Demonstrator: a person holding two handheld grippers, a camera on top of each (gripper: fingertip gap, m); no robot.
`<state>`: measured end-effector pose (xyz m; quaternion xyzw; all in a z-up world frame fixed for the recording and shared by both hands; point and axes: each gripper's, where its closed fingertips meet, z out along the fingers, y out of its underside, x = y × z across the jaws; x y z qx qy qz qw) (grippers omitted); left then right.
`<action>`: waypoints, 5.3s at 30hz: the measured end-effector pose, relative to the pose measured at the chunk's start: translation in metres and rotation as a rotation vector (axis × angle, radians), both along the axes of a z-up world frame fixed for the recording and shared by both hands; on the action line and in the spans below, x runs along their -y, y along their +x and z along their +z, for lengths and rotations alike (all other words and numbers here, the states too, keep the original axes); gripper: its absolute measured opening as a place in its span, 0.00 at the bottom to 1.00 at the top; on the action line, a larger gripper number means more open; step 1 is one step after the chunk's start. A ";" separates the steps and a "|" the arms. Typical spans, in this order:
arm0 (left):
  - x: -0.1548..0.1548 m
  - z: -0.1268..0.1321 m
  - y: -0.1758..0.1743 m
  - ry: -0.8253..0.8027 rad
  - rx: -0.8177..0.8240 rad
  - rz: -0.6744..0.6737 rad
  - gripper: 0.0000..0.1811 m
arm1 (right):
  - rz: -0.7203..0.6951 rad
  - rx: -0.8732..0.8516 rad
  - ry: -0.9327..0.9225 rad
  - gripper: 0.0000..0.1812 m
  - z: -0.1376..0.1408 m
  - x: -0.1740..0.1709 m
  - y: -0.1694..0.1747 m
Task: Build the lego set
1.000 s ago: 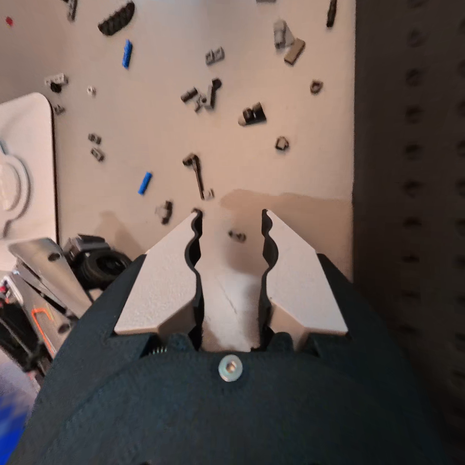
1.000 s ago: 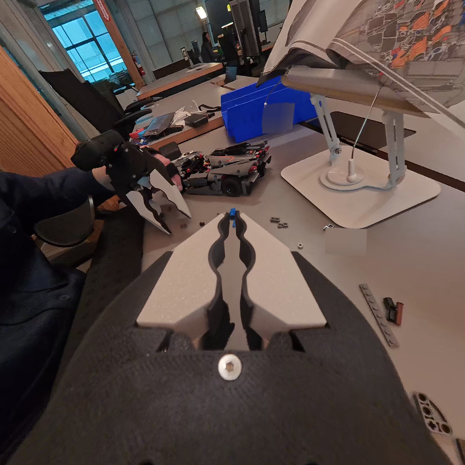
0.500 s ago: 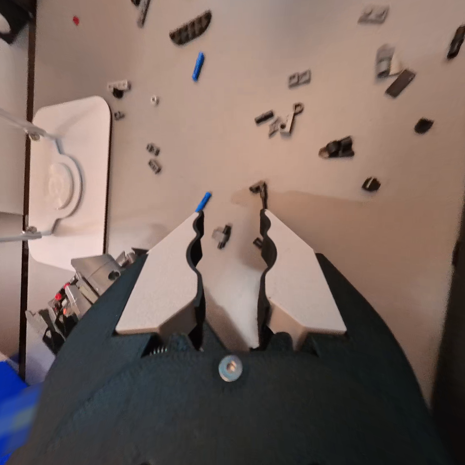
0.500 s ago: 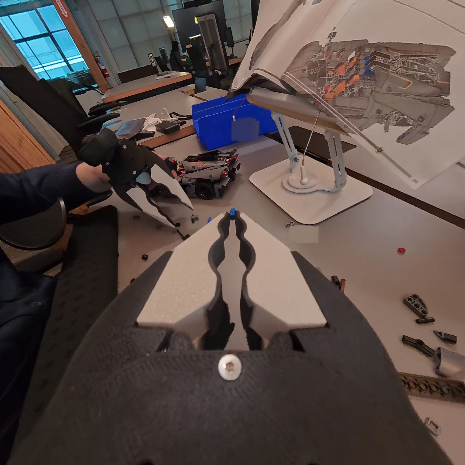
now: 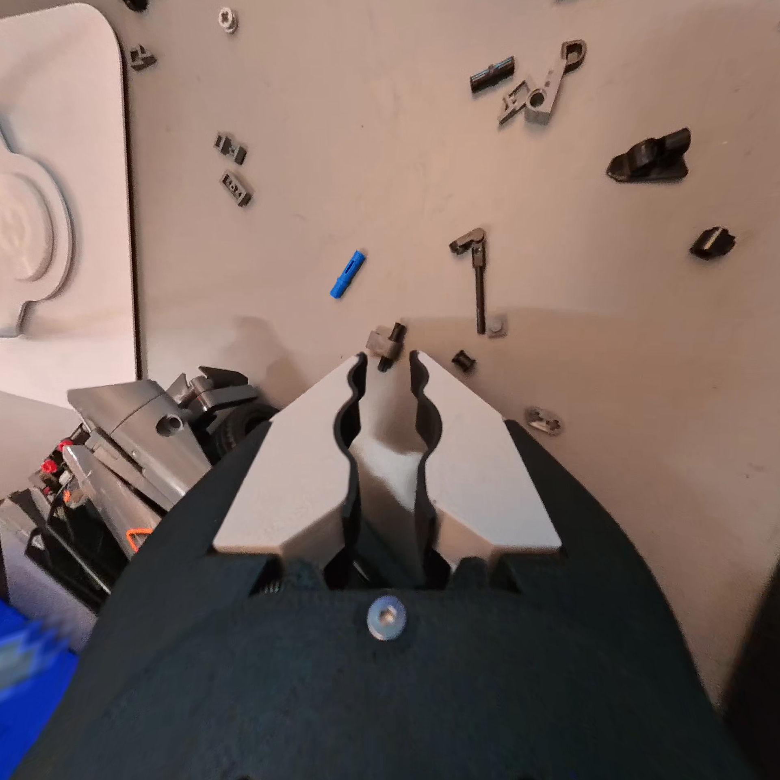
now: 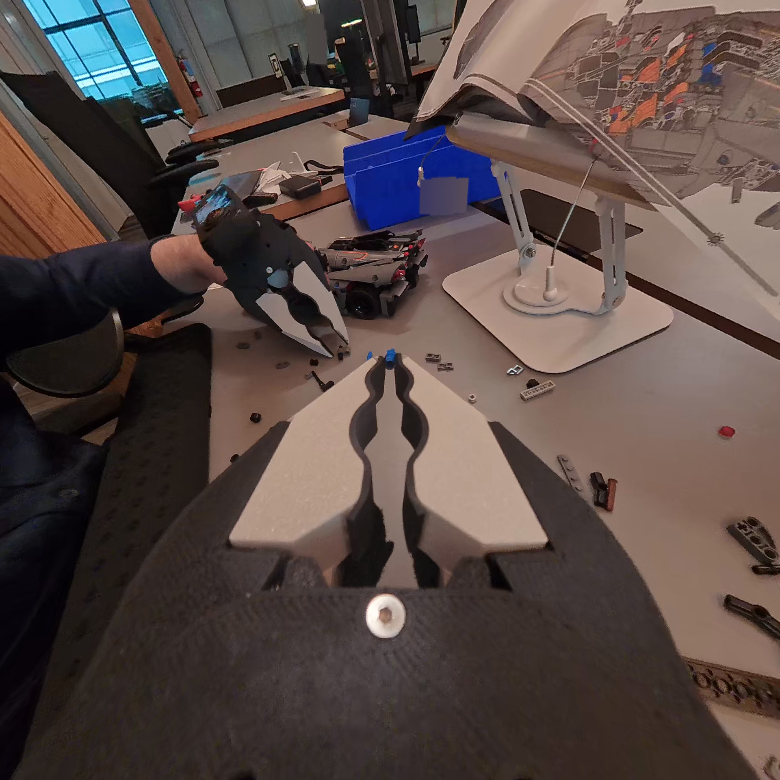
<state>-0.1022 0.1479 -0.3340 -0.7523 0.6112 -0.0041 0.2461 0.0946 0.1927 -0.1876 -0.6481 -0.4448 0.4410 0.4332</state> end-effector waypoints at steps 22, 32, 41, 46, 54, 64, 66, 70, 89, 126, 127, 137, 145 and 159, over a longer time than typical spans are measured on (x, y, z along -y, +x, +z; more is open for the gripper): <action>-0.007 0.006 0.018 0.114 0.075 -0.005 0.02 | 0.042 0.011 -0.002 0.01 -0.006 0.007 -0.009; -0.020 0.041 0.050 0.233 0.248 -0.022 0.02 | 0.055 0.035 0.008 0.01 -0.015 0.007 -0.016; -0.030 0.052 0.084 0.252 0.302 -0.038 0.02 | 0.049 0.047 0.009 0.01 -0.022 0.003 -0.017; -0.040 0.057 0.095 0.258 0.344 -0.024 0.02 | 0.045 0.047 0.011 0.01 -0.022 0.001 -0.016; -0.029 0.006 0.105 0.052 0.191 0.000 0.02 | 0.050 0.050 0.022 0.01 -0.021 0.003 -0.016; -0.018 0.002 0.093 -0.090 0.249 0.033 0.11 | 0.061 0.042 0.031 0.01 -0.017 0.006 -0.016; -0.016 -0.002 0.094 -0.109 0.240 0.024 0.10 | 0.066 0.043 0.034 0.01 -0.017 0.008 -0.017; -0.006 -0.002 0.110 -0.131 0.277 -0.019 0.08 | 0.065 0.044 0.034 0.00 -0.017 0.008 -0.016; -0.014 0.000 0.116 -0.113 0.276 -0.147 0.23 | 0.077 0.045 0.035 0.01 -0.016 0.011 -0.017; -0.024 0.034 0.128 0.094 0.413 -0.088 0.07 | 0.127 0.072 0.017 0.01 -0.028 0.019 -0.026; -0.026 0.046 0.129 0.141 0.457 -0.093 0.07 | 0.135 0.070 0.018 0.01 -0.029 0.020 -0.028; -0.015 0.100 0.140 0.451 0.559 -0.205 0.07 | 0.202 0.073 0.012 0.01 -0.036 0.036 -0.047; -0.014 0.099 0.141 0.503 0.507 -0.237 0.07 | 0.203 0.106 0.041 0.01 -0.040 0.038 -0.049; -0.010 0.101 0.143 0.640 0.409 -0.283 0.07 | 0.248 0.035 -0.117 0.01 -0.038 0.040 -0.048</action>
